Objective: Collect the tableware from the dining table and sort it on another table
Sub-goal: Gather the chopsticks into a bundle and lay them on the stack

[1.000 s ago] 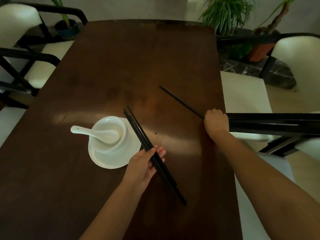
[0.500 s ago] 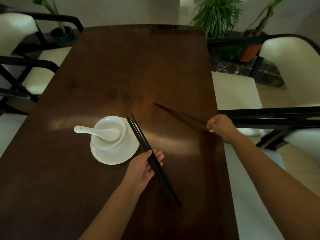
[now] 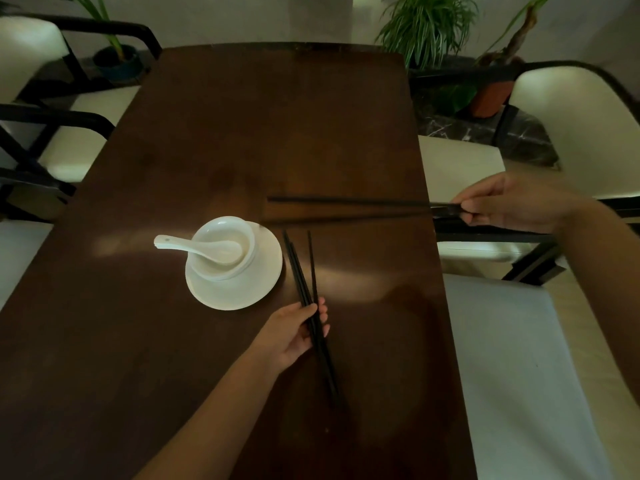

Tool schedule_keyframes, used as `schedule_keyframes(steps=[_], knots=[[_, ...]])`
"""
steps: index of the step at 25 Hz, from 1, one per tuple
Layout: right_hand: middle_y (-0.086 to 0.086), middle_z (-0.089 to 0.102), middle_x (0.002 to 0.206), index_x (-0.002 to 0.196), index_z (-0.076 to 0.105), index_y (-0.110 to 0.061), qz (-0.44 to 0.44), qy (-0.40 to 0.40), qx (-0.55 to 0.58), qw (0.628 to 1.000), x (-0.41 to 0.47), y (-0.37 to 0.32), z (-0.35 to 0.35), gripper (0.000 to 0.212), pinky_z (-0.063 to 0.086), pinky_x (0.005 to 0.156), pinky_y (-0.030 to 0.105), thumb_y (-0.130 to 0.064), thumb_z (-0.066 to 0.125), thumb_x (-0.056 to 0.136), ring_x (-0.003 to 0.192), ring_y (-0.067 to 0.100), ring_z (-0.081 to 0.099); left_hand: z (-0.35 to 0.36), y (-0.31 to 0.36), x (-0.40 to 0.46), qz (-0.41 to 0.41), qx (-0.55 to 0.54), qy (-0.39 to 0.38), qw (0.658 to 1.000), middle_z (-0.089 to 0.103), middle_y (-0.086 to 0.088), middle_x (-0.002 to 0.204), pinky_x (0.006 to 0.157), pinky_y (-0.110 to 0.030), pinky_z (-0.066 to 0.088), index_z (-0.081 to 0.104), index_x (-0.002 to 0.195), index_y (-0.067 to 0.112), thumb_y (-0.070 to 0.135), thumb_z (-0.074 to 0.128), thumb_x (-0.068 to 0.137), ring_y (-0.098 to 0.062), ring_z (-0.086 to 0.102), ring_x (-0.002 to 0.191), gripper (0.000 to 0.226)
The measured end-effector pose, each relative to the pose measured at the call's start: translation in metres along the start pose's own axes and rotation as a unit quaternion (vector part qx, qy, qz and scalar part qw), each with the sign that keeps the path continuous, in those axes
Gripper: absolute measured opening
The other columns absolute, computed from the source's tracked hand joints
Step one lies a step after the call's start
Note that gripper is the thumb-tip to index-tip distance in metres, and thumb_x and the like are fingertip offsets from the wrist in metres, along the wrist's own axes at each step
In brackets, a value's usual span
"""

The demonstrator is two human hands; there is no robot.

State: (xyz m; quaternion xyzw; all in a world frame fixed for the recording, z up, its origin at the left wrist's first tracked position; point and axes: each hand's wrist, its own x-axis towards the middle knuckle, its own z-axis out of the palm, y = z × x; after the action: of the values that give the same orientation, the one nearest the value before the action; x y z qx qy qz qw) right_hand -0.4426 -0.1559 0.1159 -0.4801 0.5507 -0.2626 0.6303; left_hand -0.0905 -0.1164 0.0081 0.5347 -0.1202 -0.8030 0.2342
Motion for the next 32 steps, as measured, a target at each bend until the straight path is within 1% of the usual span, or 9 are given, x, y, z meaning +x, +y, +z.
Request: schedule_keyframes(steps=[7,11,16,18,20,23,25,27,32], knots=[[-0.008,0.068,0.064,0.078,0.076,-0.028,0.084,-0.22,-0.267,0.935,0.029,-0.028,0.044,0.018,0.046,0.058,0.01,-0.017,0.062,0.082,0.058,-0.001,0.056,-0.004,0.02,-0.023,-0.041,0.225,-0.154,0.961,0.072,-0.012,0.106,0.072,-0.027,0.057,0.06,0.109,0.005,0.009,0.048,0.093,-0.022,0.067,0.101,0.02],[-0.01,0.069,0.066,0.079,0.074,-0.027,0.098,-0.218,-0.339,0.91,0.056,-0.032,0.079,0.018,0.046,0.064,0.015,-0.016,0.061,0.086,0.058,0.0,0.055,0.014,0.017,-0.031,-0.059,0.246,-0.236,0.938,0.073,-0.01,0.099,0.07,-0.024,0.057,0.061,0.103,0.009,0.015,0.048,0.093,-0.02,0.07,0.092,0.017],[-0.011,0.071,0.073,0.079,0.072,-0.029,0.093,-0.156,-0.418,0.89,0.067,-0.021,0.097,0.012,0.046,0.08,0.031,-0.02,0.065,0.083,0.056,-0.004,0.056,0.007,0.004,-0.03,-0.03,0.176,-0.181,0.967,0.062,-0.003,0.07,0.059,-0.027,0.052,0.059,0.105,0.004,0.019,0.038,0.098,-0.014,0.058,0.059,0.026],[-0.008,0.071,0.093,0.092,0.069,-0.029,0.059,-0.098,-0.402,0.909,0.071,-0.012,0.107,0.015,0.045,0.079,0.025,-0.019,0.065,0.082,0.066,-0.007,0.058,0.004,-0.003,-0.03,-0.019,0.152,-0.18,0.972,0.053,0.0,0.064,0.051,-0.023,0.045,0.056,0.104,0.006,0.022,0.034,0.099,-0.01,0.046,0.05,0.027],[-0.004,0.057,0.123,0.124,0.053,-0.027,0.014,0.073,-0.328,0.942,0.074,0.004,0.126,0.047,0.046,0.085,0.026,-0.021,0.068,0.08,0.089,0.001,0.057,0.004,-0.008,-0.029,-0.002,0.126,-0.188,0.974,0.046,0.003,0.06,0.045,-0.019,0.038,0.053,0.101,0.007,0.02,0.034,0.099,-0.007,0.037,0.045,0.023],[0.004,0.046,0.129,0.137,0.036,-0.019,0.055,0.311,-0.046,0.948,0.063,0.034,0.166,0.067,0.049,0.081,0.026,-0.034,0.067,0.081,0.1,0.013,0.054,0.004,-0.011,-0.026,0.014,0.081,-0.199,0.977,0.043,0.004,0.057,0.042,-0.017,0.035,0.051,0.096,0.008,0.019,0.033,0.098,-0.006,0.033,0.042,0.021],[0.007,0.062,0.103,0.122,0.053,-0.011,0.104,0.198,0.112,0.968,0.054,0.05,0.191,0.048,0.043,0.052,0.018,-0.04,0.061,0.084,0.068,0.009,0.056,0.001,-0.01,-0.026,0.015,0.092,-0.212,0.973,0.044,0.003,0.058,0.044,-0.018,0.036,0.051,0.096,0.009,0.019,0.033,0.098,-0.007,0.034,0.044,0.021],[0.001,0.068,0.071,0.098,0.065,-0.009,0.083,0.094,0.12,0.985,0.049,0.056,0.207,0.027,0.036,0.038,0.015,-0.033,0.058,0.088,0.043,0.007,0.048,-0.002,-0.009,-0.026,0.005,0.144,-0.233,0.962,0.048,0.002,0.063,0.05,-0.022,0.042,0.053,0.098,0.01,0.022,0.034,0.098,-0.01,0.04,0.049,0.022],[0.001,0.069,0.066,0.077,0.06,-0.014,0.031,0.112,0.113,0.987,0.053,0.043,0.214,0.018,0.033,0.035,0.014,-0.018,0.051,0.092,0.035,0.004,0.041,-0.013,-0.007,-0.027,-0.038,0.148,-0.261,0.953,0.063,-0.002,0.077,0.074,-0.033,0.054,0.063,0.102,0.011,0.039,0.042,0.092,-0.015,0.062,0.069,0.037]])
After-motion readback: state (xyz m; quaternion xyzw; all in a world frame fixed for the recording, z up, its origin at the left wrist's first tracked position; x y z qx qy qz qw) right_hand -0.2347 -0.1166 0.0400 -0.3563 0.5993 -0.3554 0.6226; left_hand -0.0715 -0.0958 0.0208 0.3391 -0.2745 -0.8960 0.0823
